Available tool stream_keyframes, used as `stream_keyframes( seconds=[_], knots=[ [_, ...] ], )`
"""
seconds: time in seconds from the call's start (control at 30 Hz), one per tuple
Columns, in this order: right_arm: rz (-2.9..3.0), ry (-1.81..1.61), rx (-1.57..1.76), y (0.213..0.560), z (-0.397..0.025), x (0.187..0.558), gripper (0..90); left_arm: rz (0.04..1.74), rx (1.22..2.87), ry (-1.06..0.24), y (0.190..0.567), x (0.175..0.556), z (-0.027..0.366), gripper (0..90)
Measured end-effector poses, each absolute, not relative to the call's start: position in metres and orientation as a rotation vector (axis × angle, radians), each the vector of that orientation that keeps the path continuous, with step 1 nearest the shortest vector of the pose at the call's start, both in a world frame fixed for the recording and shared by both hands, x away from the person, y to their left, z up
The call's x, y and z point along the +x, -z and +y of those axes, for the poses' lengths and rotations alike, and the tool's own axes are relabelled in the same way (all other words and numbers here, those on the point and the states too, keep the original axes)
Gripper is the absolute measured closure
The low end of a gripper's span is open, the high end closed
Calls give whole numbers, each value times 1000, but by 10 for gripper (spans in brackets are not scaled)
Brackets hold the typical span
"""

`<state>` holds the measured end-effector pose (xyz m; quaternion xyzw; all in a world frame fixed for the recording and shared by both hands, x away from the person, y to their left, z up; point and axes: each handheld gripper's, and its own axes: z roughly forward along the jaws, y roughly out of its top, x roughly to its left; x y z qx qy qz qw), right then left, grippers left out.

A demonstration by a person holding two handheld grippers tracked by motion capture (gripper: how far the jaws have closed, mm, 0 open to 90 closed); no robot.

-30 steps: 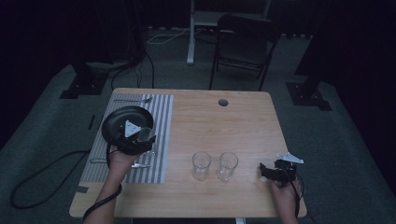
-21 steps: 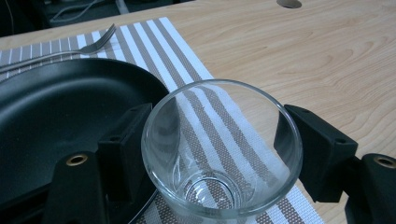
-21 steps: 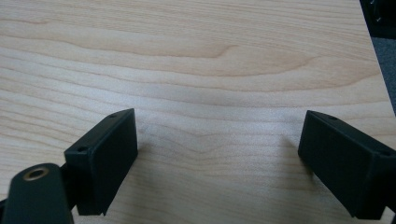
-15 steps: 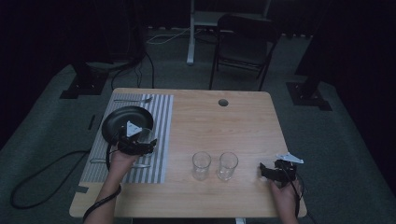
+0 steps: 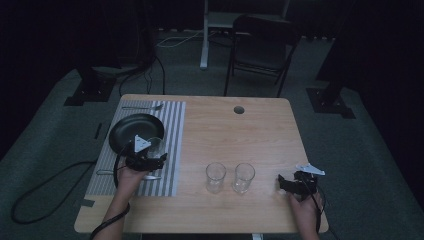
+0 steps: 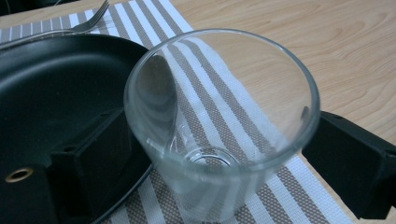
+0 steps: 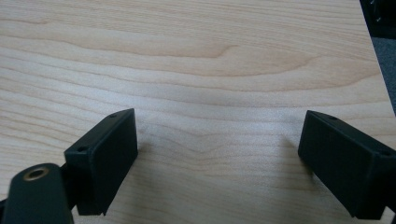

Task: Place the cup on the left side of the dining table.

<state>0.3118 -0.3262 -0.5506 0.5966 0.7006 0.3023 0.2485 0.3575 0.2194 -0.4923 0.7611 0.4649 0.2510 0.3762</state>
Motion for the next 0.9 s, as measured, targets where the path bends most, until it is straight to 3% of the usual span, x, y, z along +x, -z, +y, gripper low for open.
stream_keyframes(
  seconds=[0.13, 0.17, 0.9],
  knots=[
    [1909, -824, 1626, 551, -326, 312, 114, 1196, 1949, -619, 495, 353, 224, 73],
    [1909, -824, 1625, 551, -326, 312, 114, 1204, 1955, -595, 496, 352, 226, 4],
    [1908, -824, 1628, 550, -326, 312, 114, 1311, 1953, -663, 513, 311, 261, 2]
  ],
)
